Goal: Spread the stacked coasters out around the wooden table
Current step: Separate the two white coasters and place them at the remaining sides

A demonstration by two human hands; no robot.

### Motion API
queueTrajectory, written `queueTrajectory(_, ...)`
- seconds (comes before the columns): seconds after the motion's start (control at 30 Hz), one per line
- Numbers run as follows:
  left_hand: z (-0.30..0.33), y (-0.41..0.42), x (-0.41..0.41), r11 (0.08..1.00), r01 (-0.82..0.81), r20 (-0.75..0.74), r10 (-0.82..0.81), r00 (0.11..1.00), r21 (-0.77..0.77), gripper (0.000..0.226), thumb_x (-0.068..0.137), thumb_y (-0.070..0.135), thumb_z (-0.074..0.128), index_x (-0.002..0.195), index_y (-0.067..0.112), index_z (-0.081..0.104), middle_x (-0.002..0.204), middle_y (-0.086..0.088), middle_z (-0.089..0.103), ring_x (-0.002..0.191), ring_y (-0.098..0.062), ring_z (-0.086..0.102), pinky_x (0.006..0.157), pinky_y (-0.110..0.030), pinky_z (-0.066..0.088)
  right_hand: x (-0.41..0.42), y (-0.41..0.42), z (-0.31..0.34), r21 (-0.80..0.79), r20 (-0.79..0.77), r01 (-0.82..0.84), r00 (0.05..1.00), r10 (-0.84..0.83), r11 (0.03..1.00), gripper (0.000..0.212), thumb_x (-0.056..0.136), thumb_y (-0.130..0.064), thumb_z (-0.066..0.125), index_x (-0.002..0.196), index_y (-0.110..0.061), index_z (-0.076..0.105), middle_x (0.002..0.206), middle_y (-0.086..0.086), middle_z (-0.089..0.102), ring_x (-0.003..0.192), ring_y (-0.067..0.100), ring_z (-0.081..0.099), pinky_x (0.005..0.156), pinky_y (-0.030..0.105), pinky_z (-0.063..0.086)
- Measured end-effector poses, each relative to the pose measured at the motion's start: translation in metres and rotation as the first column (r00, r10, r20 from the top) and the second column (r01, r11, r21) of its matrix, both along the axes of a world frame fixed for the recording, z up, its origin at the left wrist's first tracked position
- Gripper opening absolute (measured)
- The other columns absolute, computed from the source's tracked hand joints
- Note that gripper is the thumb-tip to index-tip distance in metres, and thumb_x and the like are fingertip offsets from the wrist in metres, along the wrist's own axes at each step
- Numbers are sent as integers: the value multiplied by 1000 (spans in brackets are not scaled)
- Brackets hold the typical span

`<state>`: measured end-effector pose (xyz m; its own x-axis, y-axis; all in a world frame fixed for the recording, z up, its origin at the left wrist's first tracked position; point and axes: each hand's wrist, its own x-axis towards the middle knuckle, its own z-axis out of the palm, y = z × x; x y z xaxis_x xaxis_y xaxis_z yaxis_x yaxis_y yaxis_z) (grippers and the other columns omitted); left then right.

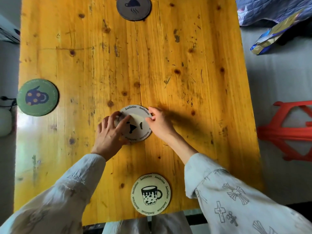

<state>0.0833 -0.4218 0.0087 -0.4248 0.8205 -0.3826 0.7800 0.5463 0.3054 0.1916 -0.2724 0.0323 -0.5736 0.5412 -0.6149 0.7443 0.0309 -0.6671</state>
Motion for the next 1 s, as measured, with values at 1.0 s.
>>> queueTrajectory(1.0,-21,134,76,938,317,42,-326,944,142,84,80,35,60,143,14,10,154,-18,2,141,-29,-3,116,-57,3,131,94,-14,369,-68,421,902,-427,829,16,84,-9,59,93,-8,72,104,10,71,98,26,63,86,38,51)
